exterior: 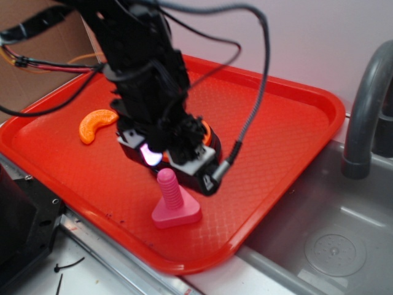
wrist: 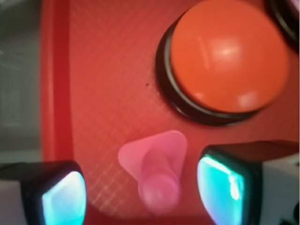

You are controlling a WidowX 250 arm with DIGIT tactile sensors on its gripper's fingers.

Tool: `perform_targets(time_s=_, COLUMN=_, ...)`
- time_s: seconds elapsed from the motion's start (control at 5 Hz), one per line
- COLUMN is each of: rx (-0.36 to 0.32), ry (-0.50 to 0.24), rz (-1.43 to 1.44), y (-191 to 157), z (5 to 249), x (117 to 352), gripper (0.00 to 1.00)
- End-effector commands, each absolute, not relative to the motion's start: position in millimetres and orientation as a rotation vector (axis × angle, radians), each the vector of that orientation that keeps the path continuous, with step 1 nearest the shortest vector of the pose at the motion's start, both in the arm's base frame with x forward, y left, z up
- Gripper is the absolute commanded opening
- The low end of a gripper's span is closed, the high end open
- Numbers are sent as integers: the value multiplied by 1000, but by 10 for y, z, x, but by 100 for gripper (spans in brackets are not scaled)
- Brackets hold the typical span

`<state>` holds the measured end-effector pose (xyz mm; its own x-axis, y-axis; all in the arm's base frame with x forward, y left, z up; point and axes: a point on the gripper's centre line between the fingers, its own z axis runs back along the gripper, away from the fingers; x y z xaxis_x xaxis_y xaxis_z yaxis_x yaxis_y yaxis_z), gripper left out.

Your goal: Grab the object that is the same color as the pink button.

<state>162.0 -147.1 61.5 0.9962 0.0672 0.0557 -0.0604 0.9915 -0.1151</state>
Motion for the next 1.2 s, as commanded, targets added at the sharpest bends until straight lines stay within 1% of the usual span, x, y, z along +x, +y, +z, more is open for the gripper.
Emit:
perform_targets(time_s=0.0, rx=-69, ry=-43, rz=82, y=-1442, z=451, x=1687, gripper=100)
perform_targets(time_s=0.2, rx=-83, ry=-48, rz=77, y=-1425, z=473, x=1629, gripper=0)
perform_targets(time_s=0.4, rx=-98, ry=-56, rz=94, y=-1387, z=558, x=1617, gripper=0)
perform_targets(time_s=0.6, rx=-109, ry=-63, rz=114, y=-1332, z=616, x=1667, gripper=0)
perform_targets(time_s=0.8, rx=-127, ry=-45, rz=98, y=-1257, z=764, x=1740, gripper=0)
perform_targets(time_s=1.0, rx=-142, ry=-75, rz=95, y=-1069, z=1173, x=1802, gripper=0)
